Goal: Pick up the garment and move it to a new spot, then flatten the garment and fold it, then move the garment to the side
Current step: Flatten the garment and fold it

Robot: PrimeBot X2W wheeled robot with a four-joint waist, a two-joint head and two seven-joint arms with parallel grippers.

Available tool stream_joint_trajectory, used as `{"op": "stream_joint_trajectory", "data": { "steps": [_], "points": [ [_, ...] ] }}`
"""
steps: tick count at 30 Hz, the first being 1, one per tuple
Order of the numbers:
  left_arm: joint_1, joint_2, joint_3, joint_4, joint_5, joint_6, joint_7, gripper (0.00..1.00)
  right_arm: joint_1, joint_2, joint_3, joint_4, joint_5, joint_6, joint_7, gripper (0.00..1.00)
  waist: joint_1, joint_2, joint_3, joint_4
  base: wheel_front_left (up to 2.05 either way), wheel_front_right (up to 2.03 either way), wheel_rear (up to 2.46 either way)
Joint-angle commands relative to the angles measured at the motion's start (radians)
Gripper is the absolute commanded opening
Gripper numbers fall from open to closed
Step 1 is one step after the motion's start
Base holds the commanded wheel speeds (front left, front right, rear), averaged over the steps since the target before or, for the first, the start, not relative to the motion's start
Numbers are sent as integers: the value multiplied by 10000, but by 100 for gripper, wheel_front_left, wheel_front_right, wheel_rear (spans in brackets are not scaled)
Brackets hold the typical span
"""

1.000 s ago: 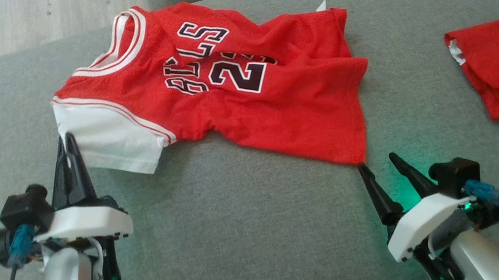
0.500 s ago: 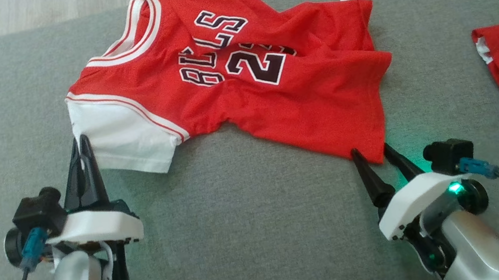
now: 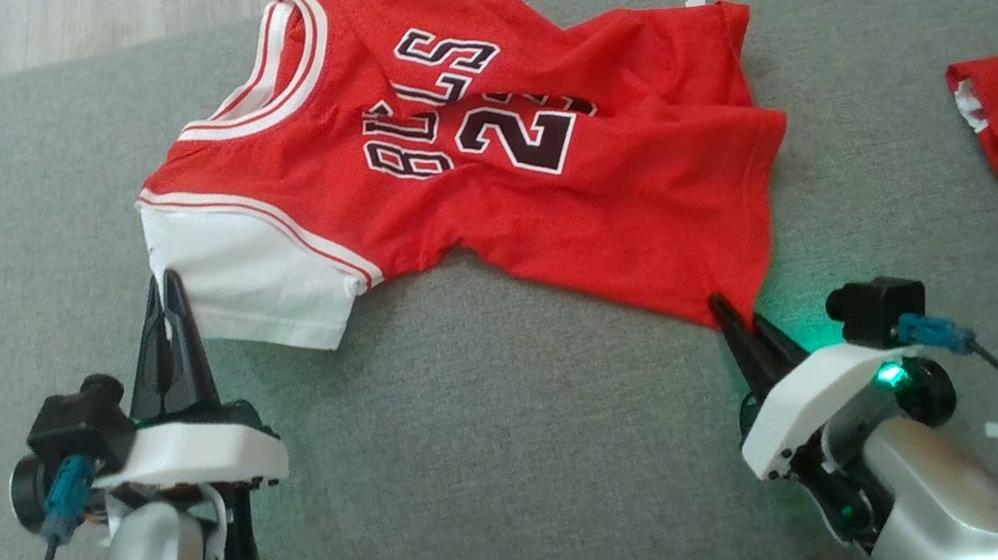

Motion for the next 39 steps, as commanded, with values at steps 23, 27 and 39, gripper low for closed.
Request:
{"op": "stream_joint_trajectory", "data": {
  "steps": [23,27,39],
  "points": [
    [665,-144,1075,-2322,-190,5,-108,0,499,-420,-1746,-3275,-2380,-7,-1353,0,-1,0,-876,-379,0,0,0],
    [1087,-239,1187,-2909,-361,43,-108,0,1034,-544,-1867,-4156,-2646,-7,-905,0,-1,0,-909,-410,0,0,0],
    [-81,-211,1021,-5586,-1124,-29,1080,0,597,-1550,-2368,-7125,-3657,-7,834,0,-1,0,588,-414,0,0,0]
  ]
}}
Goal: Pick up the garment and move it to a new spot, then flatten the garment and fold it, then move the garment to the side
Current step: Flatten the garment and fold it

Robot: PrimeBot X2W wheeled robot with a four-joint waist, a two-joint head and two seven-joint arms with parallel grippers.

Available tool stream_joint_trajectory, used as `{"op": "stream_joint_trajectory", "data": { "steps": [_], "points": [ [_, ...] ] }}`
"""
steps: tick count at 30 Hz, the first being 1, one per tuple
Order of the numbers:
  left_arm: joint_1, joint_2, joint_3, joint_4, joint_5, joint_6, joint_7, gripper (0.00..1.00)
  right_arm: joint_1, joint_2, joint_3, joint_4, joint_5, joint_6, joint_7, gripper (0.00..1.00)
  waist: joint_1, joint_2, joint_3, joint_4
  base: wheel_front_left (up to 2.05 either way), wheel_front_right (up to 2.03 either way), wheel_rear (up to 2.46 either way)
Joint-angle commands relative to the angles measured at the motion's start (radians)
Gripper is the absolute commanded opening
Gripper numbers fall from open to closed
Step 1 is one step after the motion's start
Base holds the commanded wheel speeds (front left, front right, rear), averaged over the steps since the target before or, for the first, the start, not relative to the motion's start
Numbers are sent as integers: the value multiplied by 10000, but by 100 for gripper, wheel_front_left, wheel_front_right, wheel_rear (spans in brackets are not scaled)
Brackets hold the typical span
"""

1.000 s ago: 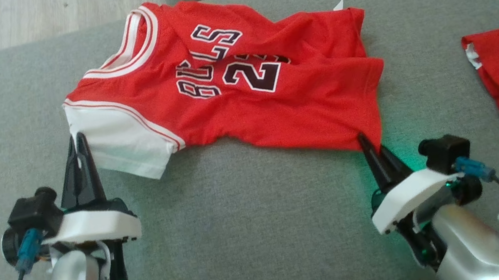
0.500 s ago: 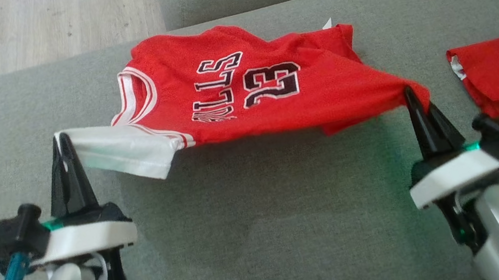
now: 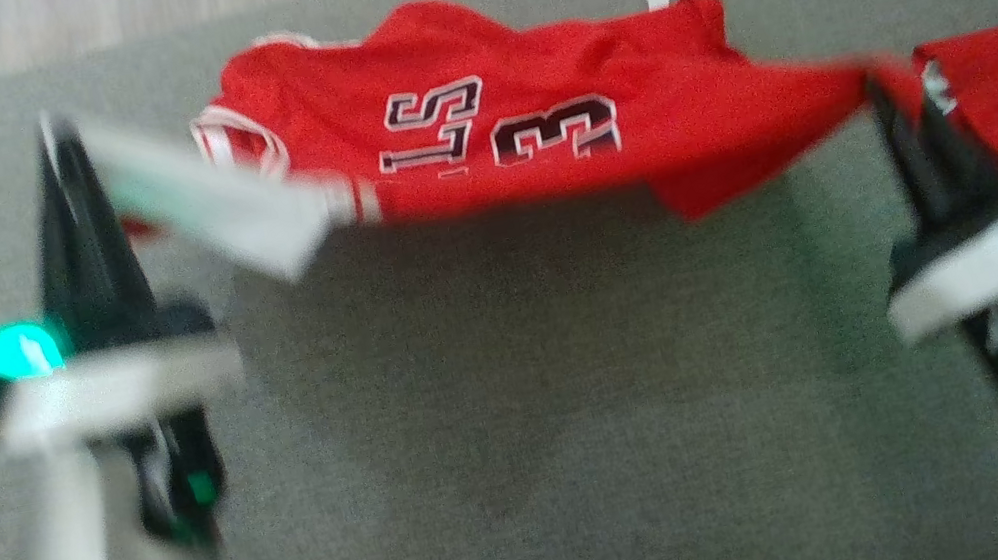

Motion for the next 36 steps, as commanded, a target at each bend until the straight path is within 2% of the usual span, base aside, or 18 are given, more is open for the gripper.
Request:
{"op": "stream_joint_trajectory", "data": {
  "steps": [1,4,6,8,10,14,18,20,24,27,33,36],
  "points": [
    [-1275,324,235,-485,33,-66,198,0,-1095,-414,184,-567,-94,-9,197,0,0,0,691,27,0,0,0],
    [-3255,681,315,-158,-124,-125,956,0,-2916,-1075,429,-627,94,-9,898,0,0,0,1525,-158,0,0,0],
    [-4728,957,466,359,-274,-123,1503,0,-4431,-1575,981,-239,223,-9,1287,0,0,0,2042,-406,0,0,0],
    [-6346,1369,533,1074,-220,-149,1945,0,-6066,-1762,1511,487,605,-9,1566,0,0,0,2577,-661,0,0,0],
    [-7934,1781,521,2000,-54,-204,2186,0,-7785,-1910,2157,1491,464,-9,1600,0,0,0,3041,-967,0,0,0],
    [-10909,2143,455,4186,287,-213,1848,0,-10876,-1527,2762,3936,-69,-9,944,0,0,0,3666,-1302,0,0,0],
    [-13282,2007,513,6245,486,-28,627,0,-12987,-762,2225,6103,-862,-9,-408,0,0,0,3910,-1301,0,0,0],
    [-14131,1856,623,6969,470,125,-74,0,-13616,-532,1913,6874,-1338,-9,-1082,0,0,0,3991,-1168,0,0,0],
    [-15153,1818,712,7750,507,-26,-1053,0,-14195,-74,1017,7904,-2112,-9,-2116,0,0,0,4140,-1033,0,0,0],
    [-15414,1841,810,7521,515,-369,-1219,0,-14126,99,662,7950,-2800,-9,-2383,0,0,0,4264,-941,0,0,0],
    [-14752,1641,1301,6356,478,-648,-1232,0,-13378,152,-28,7395,-3231,-9,-2413,0,0,0,4563,-756,0,0,0],
    [-14172,1552,927,6216,365,-674,-1234,0,-12922,50,-131,7436,-3286,-9,-2414,0,0,0,4579,-593,0,0,0]
  ]
}}
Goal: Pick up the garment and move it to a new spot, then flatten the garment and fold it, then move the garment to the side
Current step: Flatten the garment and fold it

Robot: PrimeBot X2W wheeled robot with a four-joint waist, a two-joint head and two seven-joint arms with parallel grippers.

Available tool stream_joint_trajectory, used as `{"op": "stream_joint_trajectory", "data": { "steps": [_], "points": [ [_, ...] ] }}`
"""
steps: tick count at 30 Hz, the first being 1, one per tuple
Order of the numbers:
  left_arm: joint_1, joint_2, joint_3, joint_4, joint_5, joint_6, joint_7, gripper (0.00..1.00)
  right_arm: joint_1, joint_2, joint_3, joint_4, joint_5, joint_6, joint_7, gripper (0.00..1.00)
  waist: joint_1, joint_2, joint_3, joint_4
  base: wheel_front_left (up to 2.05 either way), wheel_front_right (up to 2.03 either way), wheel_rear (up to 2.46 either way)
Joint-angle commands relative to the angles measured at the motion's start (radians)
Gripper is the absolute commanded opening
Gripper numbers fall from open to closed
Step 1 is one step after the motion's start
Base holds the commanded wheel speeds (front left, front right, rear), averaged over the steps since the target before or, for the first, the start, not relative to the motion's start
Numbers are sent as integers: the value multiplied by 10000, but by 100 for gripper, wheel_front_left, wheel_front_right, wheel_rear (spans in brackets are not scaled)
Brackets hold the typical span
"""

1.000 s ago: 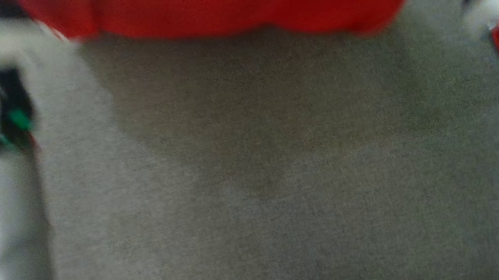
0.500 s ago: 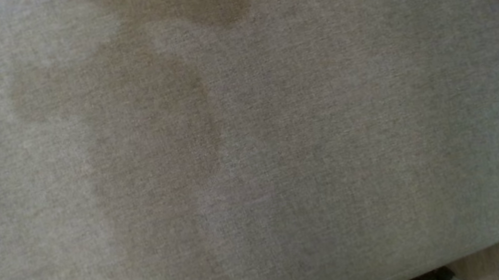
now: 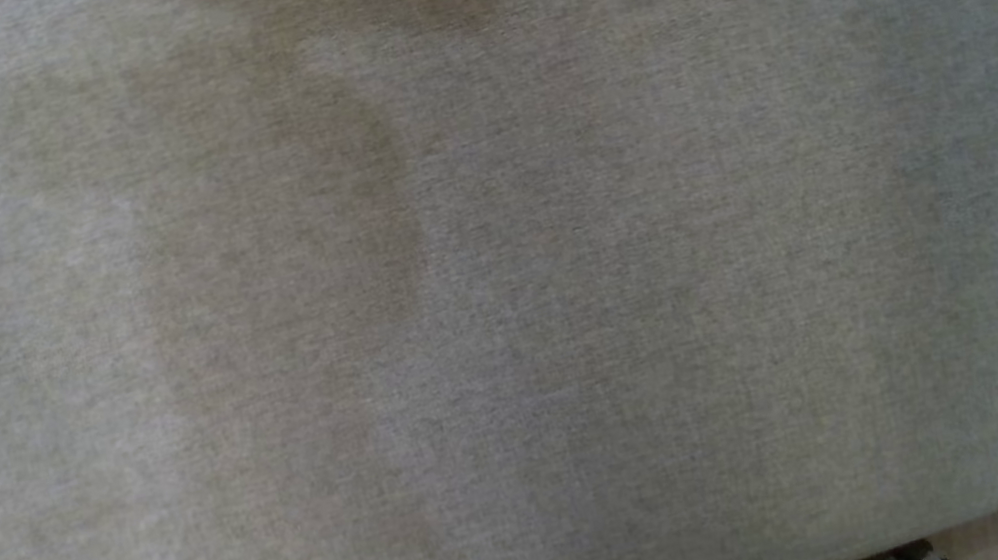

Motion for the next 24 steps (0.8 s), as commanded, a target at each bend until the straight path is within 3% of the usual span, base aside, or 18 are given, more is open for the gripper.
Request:
{"op": "stream_joint_trajectory", "data": {
  "steps": [1,11,17,24],
  "points": [
    [102,422,-202,-452,-155,-51,-33,0,144,0,-86,-207,-40,-9,-16,0,-1,1,-7,100,0,0,0],
    [3860,1074,-1562,-1018,-1232,-56,-35,0,2400,-564,1246,1166,622,-9,-17,0,-1,1,-1147,604,0,0,0],
    [6938,1449,-2184,-1547,-2082,-56,-35,0,4194,-960,2670,1788,1777,-9,-18,0,-1,1,-2440,911,0,0,0],
    [10183,2217,-3735,-2041,-3382,-57,-28,0,5969,-1499,4619,1789,3707,-9,-13,0,-1,1,-3671,1072,0,0,0]
  ]
}}
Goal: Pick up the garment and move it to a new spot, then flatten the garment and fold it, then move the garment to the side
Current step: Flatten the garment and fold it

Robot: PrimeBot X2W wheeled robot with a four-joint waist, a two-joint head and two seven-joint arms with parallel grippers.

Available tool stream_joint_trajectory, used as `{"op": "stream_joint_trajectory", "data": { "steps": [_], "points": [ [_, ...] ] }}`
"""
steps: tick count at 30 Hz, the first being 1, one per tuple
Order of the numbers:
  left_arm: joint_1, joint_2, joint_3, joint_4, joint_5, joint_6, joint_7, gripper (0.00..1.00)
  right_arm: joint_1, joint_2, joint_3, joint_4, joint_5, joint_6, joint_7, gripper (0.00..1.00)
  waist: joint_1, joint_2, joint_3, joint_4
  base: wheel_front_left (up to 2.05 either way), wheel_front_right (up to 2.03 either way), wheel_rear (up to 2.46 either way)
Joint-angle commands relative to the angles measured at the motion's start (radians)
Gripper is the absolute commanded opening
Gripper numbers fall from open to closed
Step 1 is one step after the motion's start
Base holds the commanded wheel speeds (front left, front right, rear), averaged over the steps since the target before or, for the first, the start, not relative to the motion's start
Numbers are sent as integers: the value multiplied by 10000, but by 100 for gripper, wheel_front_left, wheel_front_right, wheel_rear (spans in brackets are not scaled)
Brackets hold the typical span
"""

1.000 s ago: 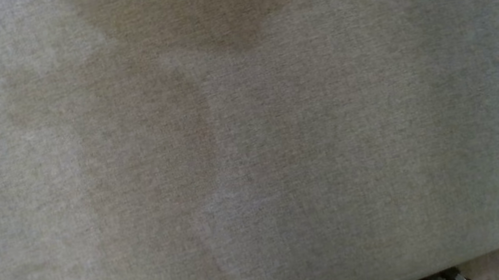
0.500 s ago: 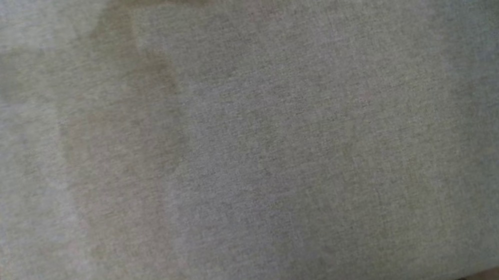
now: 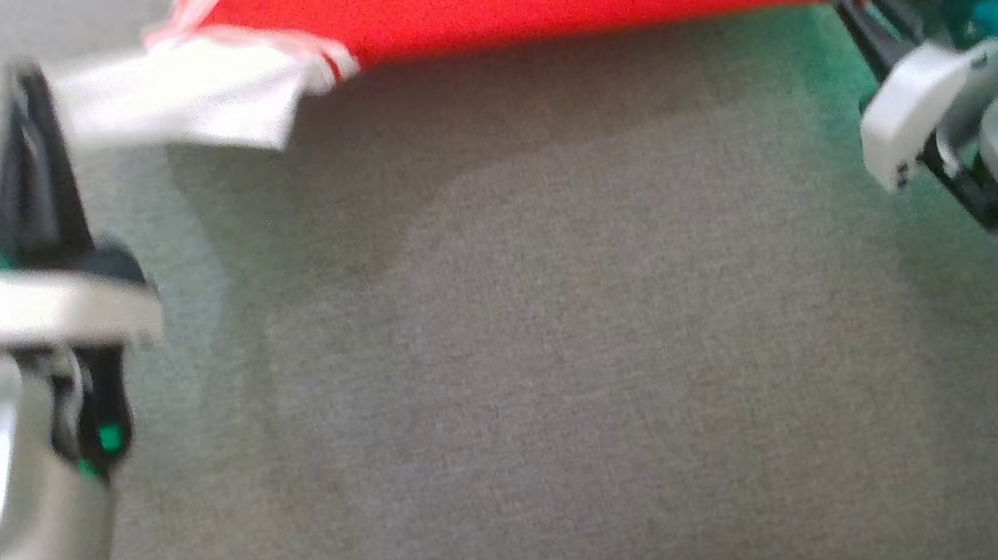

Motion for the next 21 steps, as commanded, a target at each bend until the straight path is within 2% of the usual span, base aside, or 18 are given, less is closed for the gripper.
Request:
{"op": "stream_joint_trajectory", "data": {
  "steps": [1,10,21],
  "points": [
    [0,708,155,-441,-99,18,-46,0,194,-252,393,-209,386,-9,17,0,4,-1,-611,177,0,0,0],
    [2154,1407,-873,-986,-650,18,-29,0,1156,-1151,2825,-1056,2481,-9,674,0,4,-1,-1514,89,0,0,0],
    [3679,1998,-1338,-1916,-722,51,265,0,1355,-2213,4808,-2184,4090,-9,1086,0,4,-1,-2274,49,0,0,0]
  ]
}}
